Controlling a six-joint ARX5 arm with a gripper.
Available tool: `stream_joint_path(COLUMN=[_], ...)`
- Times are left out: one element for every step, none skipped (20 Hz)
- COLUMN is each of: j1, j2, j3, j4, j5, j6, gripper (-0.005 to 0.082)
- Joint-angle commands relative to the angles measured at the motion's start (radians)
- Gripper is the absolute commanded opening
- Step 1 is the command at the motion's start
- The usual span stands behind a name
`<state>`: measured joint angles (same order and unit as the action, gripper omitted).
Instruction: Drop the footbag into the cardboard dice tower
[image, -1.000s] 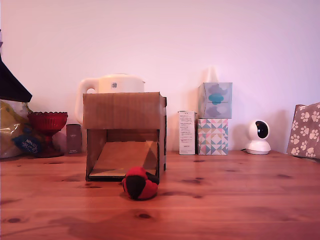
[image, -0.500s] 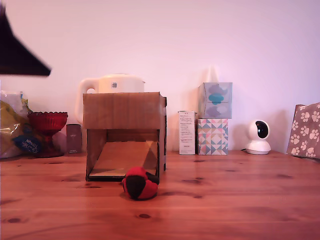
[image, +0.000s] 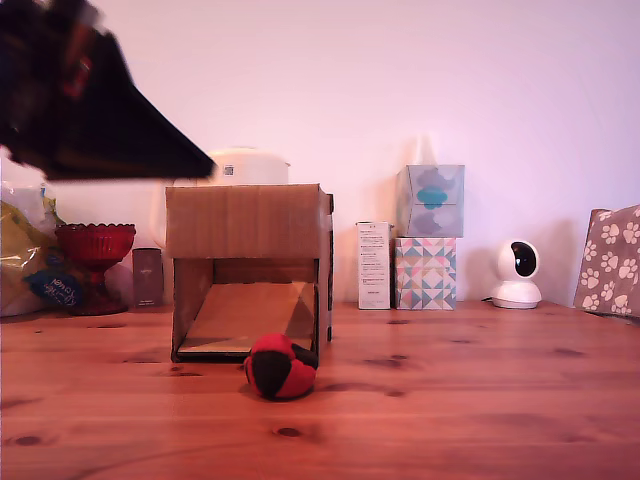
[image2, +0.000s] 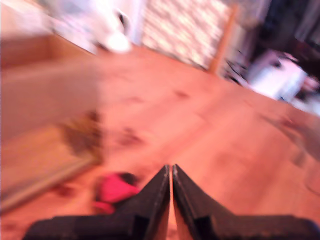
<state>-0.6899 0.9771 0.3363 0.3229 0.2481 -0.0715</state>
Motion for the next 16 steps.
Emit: stream_joint_path(j1=[-0.002,-0.001,-0.001,-0.001,-0.001,-0.001,-0.001,-0.001,-0.001,-0.001,-0.001,-0.001,-0.001,-0.001,-0.001,0.000], j2=[0.034,0.050,0.061,0.066,0.067,0.067,0.069,0.076,0.087,0.103,0.129,0.155,0.185,0.217,0.253,0.289], j3=[-0.009,-0.009,-0.009,-0.009,-0.009,-0.009,-0.009,-0.009,-0.009,-0.009,-0.009,-0.009,-0.009,-0.008,-0.008,-0.006], j4=[0.019,0.023,0.023,0.022,0.023,0.024,0.028,0.035,0.043,0.052,0.069,0.095,0.130,0.171,0.206,0.240], j5=[-0.006,-0.006,-0.006,-0.006,-0.006,-0.007,-0.015,-0.028,-0.046,-0.057,-0.065,-0.075,-0.082,-0.091,-0.100,-0.101], j6=[0.000,0.000,0.001,0.000,0.001,0.005,0.013,0.019,0.021,0.026,0.032,0.042,0.055,0.058,0.062,0.067], gripper=[-0.0024,-0.0024,-0.0024,-0.0024,-0.0004,0.0130,0.0377,0.0639,0.0812,0.0765,0.0763,0.0763,0.0763,0.0763,0.0763,0.0763])
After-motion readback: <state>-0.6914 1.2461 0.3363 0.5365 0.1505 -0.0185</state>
